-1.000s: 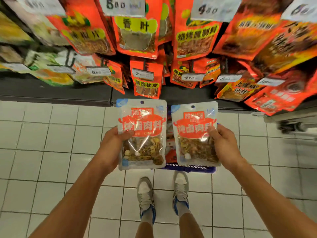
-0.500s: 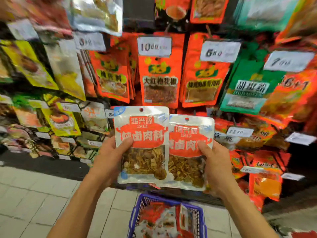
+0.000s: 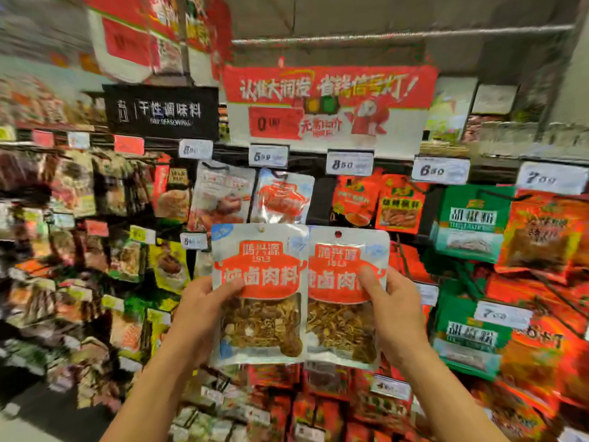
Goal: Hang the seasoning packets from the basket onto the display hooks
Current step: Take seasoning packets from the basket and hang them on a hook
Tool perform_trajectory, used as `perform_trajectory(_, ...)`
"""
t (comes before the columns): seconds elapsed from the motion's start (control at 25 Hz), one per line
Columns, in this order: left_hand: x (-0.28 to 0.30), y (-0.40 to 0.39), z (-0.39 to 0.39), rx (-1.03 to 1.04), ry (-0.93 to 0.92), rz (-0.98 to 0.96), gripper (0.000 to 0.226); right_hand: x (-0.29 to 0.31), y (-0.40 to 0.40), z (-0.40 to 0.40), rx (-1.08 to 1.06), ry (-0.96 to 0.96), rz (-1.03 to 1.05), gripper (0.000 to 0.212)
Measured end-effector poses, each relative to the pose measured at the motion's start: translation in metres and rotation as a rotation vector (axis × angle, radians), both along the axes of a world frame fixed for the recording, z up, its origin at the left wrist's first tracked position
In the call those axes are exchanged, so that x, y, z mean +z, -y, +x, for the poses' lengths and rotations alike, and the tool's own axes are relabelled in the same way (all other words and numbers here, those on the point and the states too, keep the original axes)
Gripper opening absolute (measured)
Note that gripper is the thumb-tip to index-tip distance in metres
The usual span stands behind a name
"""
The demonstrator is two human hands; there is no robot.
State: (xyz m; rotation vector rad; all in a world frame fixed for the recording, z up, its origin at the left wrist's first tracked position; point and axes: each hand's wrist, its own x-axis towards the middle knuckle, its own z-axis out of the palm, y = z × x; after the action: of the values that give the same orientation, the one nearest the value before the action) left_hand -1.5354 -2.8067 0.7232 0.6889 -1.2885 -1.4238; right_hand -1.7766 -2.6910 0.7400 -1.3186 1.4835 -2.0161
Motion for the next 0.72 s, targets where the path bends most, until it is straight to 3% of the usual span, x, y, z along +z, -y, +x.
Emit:
perform_trajectory(0.2, 0.008, 0.051, 0.031, 0.001, 0.000, -0.022, 0.016, 0.026, 0.068, 0.029, -0.076, 0.013, 0.008, 0.024)
perform_trajectory(0.32, 0.018, 0.089, 0.043, -0.038, -0.009, -0.011, 0.014, 0.039, 0.114, 0.055, -0.083, 0.061, -0.022, 0.012)
perform_trajectory(0.52, 0.035, 0.141, 0.042, -0.098, 0.027, -0.072, 0.013, 0.062, 0.179, 0.073, -0.296, 0.001, 0.050, 0.038)
perform_trajectory(0.72, 0.041, 0.164, 0.026, -0.107, 0.026, -0.091, 0.007, 0.077, 0.215, 0.067, -0.389, 0.103, 0.053, 0.025)
